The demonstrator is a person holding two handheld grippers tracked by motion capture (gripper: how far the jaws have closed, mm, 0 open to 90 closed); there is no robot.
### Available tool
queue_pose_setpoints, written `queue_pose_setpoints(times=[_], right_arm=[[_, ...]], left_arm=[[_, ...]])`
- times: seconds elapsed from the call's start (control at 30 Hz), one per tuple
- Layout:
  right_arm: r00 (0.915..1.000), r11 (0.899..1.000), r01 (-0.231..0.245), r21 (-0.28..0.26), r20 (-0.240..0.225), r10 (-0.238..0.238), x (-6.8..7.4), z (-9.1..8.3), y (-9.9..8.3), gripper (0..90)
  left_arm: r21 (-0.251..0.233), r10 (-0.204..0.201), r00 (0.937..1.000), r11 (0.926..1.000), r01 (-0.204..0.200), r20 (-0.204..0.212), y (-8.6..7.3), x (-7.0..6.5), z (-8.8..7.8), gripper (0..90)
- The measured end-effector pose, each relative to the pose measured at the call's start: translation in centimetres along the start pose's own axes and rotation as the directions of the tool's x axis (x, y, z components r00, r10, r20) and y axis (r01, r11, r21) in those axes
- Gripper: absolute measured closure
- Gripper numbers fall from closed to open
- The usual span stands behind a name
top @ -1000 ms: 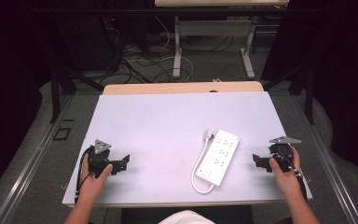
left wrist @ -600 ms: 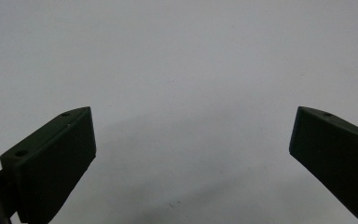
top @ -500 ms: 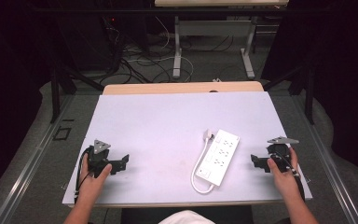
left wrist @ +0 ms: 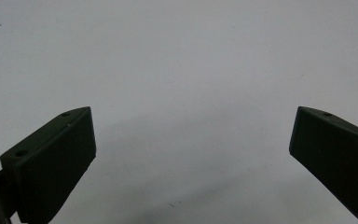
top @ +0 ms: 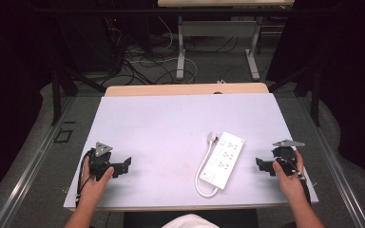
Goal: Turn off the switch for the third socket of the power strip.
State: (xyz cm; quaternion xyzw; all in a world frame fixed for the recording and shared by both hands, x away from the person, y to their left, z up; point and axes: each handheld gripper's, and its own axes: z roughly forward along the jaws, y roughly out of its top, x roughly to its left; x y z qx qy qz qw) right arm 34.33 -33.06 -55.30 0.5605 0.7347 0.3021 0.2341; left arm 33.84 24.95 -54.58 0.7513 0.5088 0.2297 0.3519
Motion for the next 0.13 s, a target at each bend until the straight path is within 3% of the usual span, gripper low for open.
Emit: queue_pose_setpoints(times=[0.13], right_arm=[[1.0, 1.0, -0.005, 0.002, 0.001, 0.005, -0.03, 0.02, -0.01, 0.0]], left_arm=[[0.001, -0.003, 1.0, 1.0, 0.003, 0.001, 0.0, -0.01, 0.05, 0.3]])
